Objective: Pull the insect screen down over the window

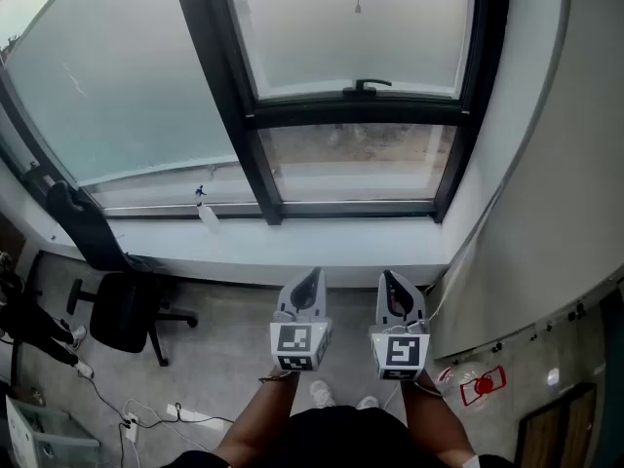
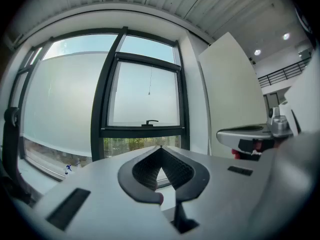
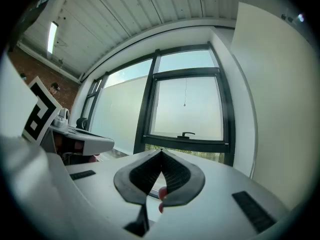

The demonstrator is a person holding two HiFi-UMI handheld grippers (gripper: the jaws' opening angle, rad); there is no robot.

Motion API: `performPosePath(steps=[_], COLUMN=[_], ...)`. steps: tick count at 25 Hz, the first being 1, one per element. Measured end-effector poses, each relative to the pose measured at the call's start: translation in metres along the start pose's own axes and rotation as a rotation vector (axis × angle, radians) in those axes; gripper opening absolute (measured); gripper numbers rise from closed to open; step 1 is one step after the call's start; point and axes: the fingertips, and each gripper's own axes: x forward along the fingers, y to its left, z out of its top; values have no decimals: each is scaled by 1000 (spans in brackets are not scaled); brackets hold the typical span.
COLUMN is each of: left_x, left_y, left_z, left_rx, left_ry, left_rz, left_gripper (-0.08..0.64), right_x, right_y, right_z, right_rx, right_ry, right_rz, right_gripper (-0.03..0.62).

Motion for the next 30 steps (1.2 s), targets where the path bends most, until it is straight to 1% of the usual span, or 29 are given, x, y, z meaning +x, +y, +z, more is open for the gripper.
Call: performPosePath(steps=[8,12,16,23,30], left_x=[1,1,6,7,10], left_y=[2,8,7,15,30], left_z=[-3,1,0,-2,-6], left_rx=[3,20,10,1,4], left_ry=[1,-6,-11,-4,2], left_rz=[-8,-4,-8,-18,-43], left_gripper=[3,3,3,3,3], right_x=[9,14,17,24,38], right_y=[8,10,0,8,18], right_z=[-2,3,-11,-12,-7], right_rx=[-7,3,-29,-41,-50], right_ry=[-3,-22,11,28,28], right_rz=[21,23,12,14,1], right_gripper=[5,5,5,6,5])
